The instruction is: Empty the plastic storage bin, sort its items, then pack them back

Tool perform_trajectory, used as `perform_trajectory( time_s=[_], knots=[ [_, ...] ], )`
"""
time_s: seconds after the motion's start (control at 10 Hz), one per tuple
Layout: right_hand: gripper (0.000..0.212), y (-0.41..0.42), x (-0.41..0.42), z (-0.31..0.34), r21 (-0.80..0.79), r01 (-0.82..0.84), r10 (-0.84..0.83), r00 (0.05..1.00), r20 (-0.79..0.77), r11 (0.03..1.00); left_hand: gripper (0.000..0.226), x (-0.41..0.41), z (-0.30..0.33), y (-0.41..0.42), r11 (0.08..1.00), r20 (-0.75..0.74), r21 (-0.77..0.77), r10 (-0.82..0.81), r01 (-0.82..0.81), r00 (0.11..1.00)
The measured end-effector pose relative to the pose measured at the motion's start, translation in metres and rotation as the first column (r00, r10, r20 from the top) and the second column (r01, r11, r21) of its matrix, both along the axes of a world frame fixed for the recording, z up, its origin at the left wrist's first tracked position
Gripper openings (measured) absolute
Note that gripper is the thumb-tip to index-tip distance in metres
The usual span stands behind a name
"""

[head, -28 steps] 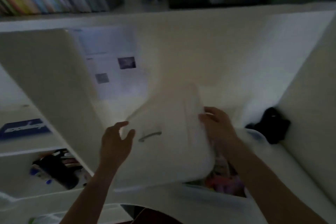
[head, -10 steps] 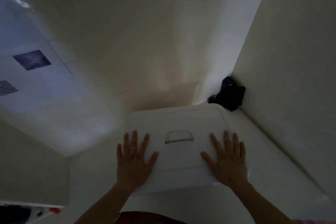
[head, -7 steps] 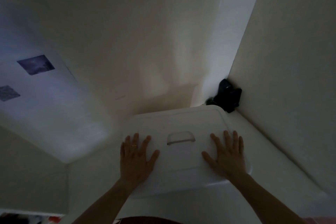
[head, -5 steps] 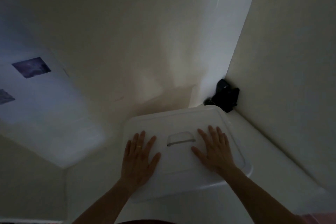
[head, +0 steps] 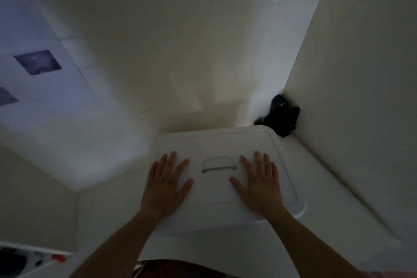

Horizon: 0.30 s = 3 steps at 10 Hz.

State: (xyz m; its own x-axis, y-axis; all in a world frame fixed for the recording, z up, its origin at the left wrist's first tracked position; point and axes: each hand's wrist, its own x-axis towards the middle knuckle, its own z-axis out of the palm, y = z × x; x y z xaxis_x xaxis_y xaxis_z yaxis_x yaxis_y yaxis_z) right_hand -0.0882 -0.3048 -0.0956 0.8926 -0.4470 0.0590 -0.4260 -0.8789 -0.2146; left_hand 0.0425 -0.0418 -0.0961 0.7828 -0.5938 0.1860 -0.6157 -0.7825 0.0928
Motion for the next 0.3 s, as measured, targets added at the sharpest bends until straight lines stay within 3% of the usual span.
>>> perform_trajectory(
  time_s=[0.2,0.3],
  knots=[
    [0.074,0.000,0.009,0.010,0.106,0.067,-0.070,0.997,0.030,0.992,0.063,-0.003,0.000,0.003,1.000,0.014,0.005,-0.001,0.001,1.000],
    [0.050,0.007,0.024,0.037,0.285,0.101,-0.183,0.943,0.279,0.953,0.063,-0.002,0.001,0.001,1.000,-0.008,-0.008,-0.007,0.007,1.000]
  ],
)
